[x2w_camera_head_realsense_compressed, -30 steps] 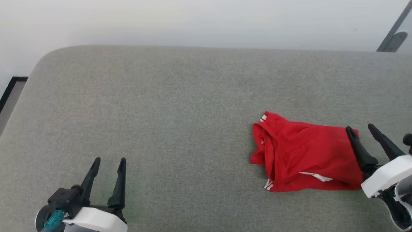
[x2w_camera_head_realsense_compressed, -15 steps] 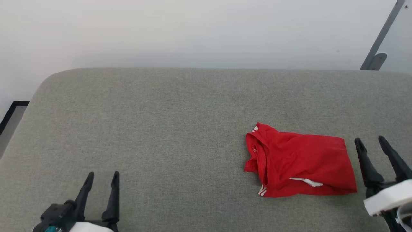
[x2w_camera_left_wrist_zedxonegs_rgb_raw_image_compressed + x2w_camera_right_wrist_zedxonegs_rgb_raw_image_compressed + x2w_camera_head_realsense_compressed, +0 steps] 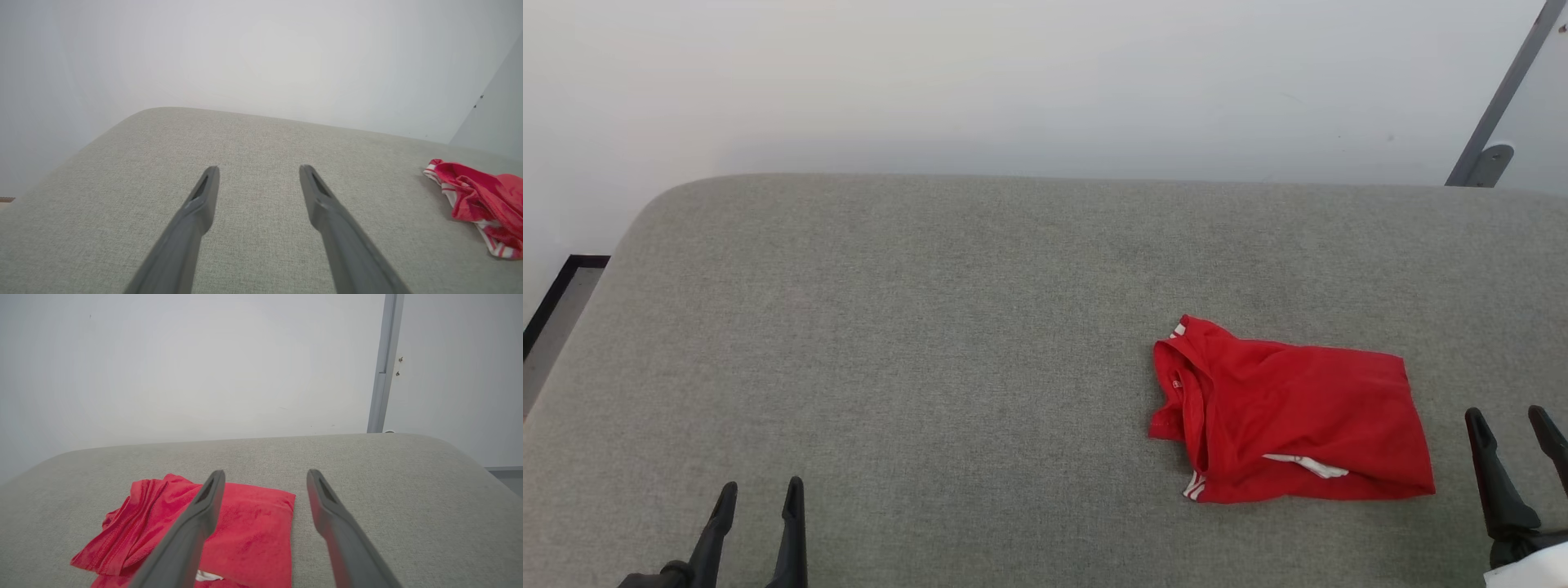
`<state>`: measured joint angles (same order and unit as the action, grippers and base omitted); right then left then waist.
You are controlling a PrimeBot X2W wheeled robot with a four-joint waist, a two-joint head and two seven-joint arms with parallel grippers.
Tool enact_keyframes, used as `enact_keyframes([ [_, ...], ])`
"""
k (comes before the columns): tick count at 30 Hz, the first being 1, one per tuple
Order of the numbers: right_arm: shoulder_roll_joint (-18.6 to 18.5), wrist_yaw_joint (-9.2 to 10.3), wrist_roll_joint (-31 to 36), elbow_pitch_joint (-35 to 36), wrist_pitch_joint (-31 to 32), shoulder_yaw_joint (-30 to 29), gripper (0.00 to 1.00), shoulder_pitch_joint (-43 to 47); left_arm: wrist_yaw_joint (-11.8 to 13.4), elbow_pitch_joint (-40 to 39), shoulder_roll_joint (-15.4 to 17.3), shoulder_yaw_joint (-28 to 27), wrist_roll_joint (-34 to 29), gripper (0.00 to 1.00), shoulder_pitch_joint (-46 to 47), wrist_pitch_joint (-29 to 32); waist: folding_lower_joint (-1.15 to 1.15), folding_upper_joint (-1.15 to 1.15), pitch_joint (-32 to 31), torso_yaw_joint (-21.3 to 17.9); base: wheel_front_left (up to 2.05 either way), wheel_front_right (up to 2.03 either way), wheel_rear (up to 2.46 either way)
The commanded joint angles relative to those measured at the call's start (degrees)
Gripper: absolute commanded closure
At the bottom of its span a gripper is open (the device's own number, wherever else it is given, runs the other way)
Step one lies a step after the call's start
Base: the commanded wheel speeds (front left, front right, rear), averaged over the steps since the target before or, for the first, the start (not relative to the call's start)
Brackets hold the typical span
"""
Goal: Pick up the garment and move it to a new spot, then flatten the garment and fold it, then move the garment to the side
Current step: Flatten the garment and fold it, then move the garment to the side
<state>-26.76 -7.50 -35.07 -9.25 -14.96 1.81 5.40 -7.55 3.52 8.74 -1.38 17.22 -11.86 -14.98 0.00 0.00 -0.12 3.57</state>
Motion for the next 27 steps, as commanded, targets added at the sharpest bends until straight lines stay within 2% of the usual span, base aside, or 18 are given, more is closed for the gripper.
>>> enact_keyframes([
  [1,0.5,0.01,0.5,0.6,0.0,-0.3,0.0,0.6,0.2,-0.3,-0.2,-0.3,-0.4,0.0,-0.4,-0.3,0.0,0.0,0.1,0.0,0.0,0.0,0.0],
  [9,1.2,0.02,0.6,1.2,1.2,-0.5,0.0,-0.3,0.2,-0.4,0.3,0.0,-0.8,0.0,1.1,-0.3,0.0,0.0,1.1,-0.2,0.0,0.0,0.0],
  [12,0.5,0.02,-0.1,0.7,3.6,0.8,0.0,-1.5,0.2,-0.6,0.4,0.1,-0.8,0.0,1.9,-0.3,0.0,0.0,1.9,-0.3,0.0,0.0,0.0],
  [18,-4.5,0.02,-2.3,-2.6,15.4,7.2,0.0,-10.7,0.2,0.3,1.7,0.6,-0.6,0.0,5.9,-0.3,0.0,0.0,5.8,-1.4,0.0,0.0,0.0],
  [20,-6.6,0.02,-3.9,-3.8,20.6,10.2,0.0,-14.5,0.2,0.3,2.2,1.1,-0.1,0.0,7.5,-0.3,0.0,0.0,7.2,-1.9,0.0,0.0,0.0],
  [27,-13.1,0.02,-11.8,-8.0,38.3,15.1,0.0,-25.5,0.2,0.6,3.7,2.0,0.5,0.0,12.3,-0.3,0.0,0.0,11.4,-1.6,0.0,0.0,0.0],
])
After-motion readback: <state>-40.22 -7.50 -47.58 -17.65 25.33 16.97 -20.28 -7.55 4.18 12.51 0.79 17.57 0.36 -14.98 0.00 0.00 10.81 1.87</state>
